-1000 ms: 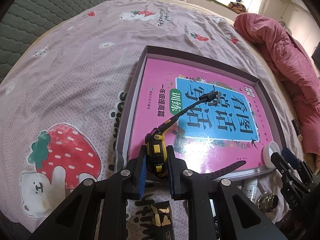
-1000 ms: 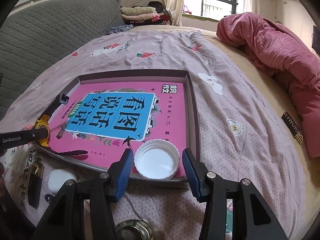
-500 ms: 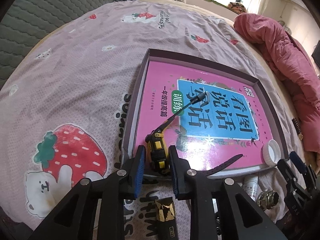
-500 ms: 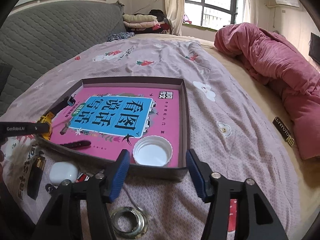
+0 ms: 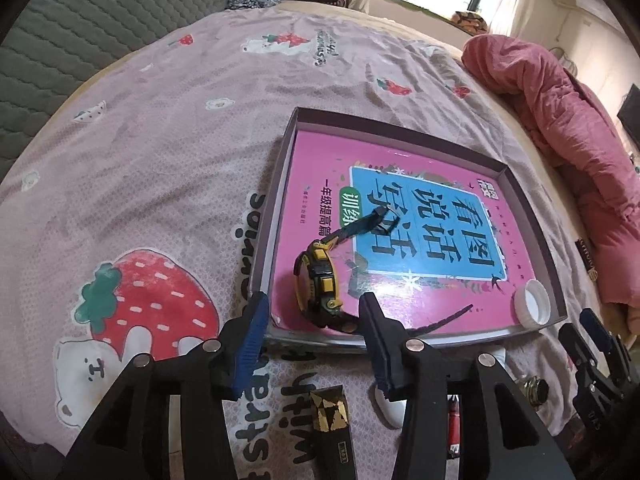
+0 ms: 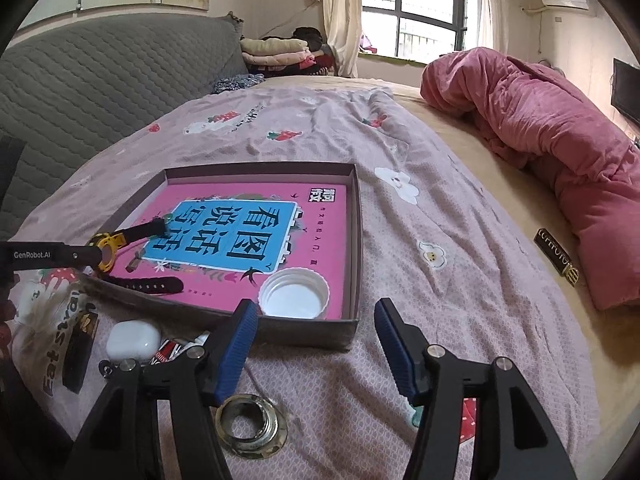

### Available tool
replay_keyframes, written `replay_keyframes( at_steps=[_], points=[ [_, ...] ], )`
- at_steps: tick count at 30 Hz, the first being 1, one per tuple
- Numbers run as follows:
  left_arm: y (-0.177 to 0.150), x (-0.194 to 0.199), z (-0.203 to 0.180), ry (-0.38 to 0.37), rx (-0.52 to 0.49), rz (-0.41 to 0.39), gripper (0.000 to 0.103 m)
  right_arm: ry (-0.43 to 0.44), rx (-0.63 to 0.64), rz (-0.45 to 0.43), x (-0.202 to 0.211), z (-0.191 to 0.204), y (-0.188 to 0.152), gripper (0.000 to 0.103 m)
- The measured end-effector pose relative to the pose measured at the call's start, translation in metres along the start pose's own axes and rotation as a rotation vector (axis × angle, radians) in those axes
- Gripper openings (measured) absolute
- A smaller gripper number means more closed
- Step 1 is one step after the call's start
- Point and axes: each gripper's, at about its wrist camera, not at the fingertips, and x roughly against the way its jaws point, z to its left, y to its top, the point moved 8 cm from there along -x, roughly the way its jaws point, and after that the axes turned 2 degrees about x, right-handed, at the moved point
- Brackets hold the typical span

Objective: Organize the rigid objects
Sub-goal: 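Open the left gripper to release the watch and withdraw both grippers from the tray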

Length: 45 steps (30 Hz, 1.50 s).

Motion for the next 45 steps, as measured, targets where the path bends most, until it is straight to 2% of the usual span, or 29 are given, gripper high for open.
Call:
replay_keyframes(
  at_steps=[4,7,11,15,19,23,33,45],
  points=[
    [0.000,0.008,0.003,-0.008,0.011,-0.017,0.050,0.006,0.010,-0.006,0.004,0.005,-0.001,0.061],
    [0.000,0.019,0.004,0.002,0.007,-0.049,0.056,0.009,0.020,-0.010,0.005,0.008,0.000,0.061],
    [0.002,0.030,0.002,-0.017,0.010,-0.076,0.057,0.017,0.028,-0.018,0.007,0.010,0.000,0.061],
    [0.001,0.042,0.003,0.003,-0.008,-0.120,0.057,0.030,0.021,-0.025,0.011,0.011,0.000,0.061],
    [-0.005,0.049,0.008,-0.005,-0.003,-0.131,0.060,0.039,0.019,-0.025,0.016,0.011,-0.002,0.061],
    [-0.015,0.050,0.010,0.007,-0.005,-0.123,0.061,0.060,0.008,-0.014,0.019,0.012,-0.008,0.061],
    [-0.049,0.040,-0.007,0.001,-0.062,-0.030,0.061,0.089,0.069,0.020,0.029,0.025,-0.023,0.061],
    [-0.072,0.034,0.001,0.028,-0.074,0.045,0.061,0.103,0.073,0.078,0.027,0.032,-0.037,0.061]
  ],
)
